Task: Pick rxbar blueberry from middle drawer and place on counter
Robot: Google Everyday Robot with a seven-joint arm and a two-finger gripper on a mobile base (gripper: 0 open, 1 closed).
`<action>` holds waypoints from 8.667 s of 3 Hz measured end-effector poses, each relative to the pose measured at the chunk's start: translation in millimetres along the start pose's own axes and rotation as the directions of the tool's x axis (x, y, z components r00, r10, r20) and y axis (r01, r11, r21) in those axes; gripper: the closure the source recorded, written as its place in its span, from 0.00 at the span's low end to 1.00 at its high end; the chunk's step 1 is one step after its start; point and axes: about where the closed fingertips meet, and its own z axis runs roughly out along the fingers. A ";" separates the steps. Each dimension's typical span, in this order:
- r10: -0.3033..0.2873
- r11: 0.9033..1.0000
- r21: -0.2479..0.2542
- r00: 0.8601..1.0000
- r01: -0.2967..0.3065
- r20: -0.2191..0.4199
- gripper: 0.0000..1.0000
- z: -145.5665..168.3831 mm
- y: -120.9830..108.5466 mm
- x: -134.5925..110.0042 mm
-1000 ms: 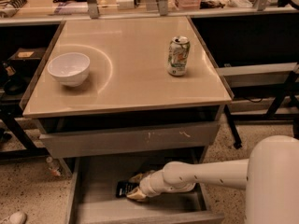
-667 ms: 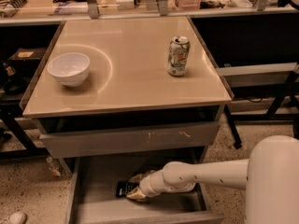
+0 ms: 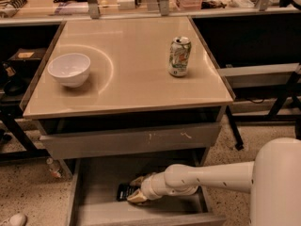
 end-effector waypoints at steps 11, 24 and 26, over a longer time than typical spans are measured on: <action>0.116 0.905 0.423 0.985 -0.053 -0.125 1.00 -294.5 3.7 -166.9; -0.142 0.893 0.421 0.988 0.157 -0.067 1.00 -369.5 -164.1 -376.6; -0.141 0.954 0.257 0.988 0.153 -0.066 1.00 -314.6 -167.1 -372.2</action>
Offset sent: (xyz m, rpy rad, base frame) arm -0.0484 -0.0338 0.0951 -0.0350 -0.0178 -0.1753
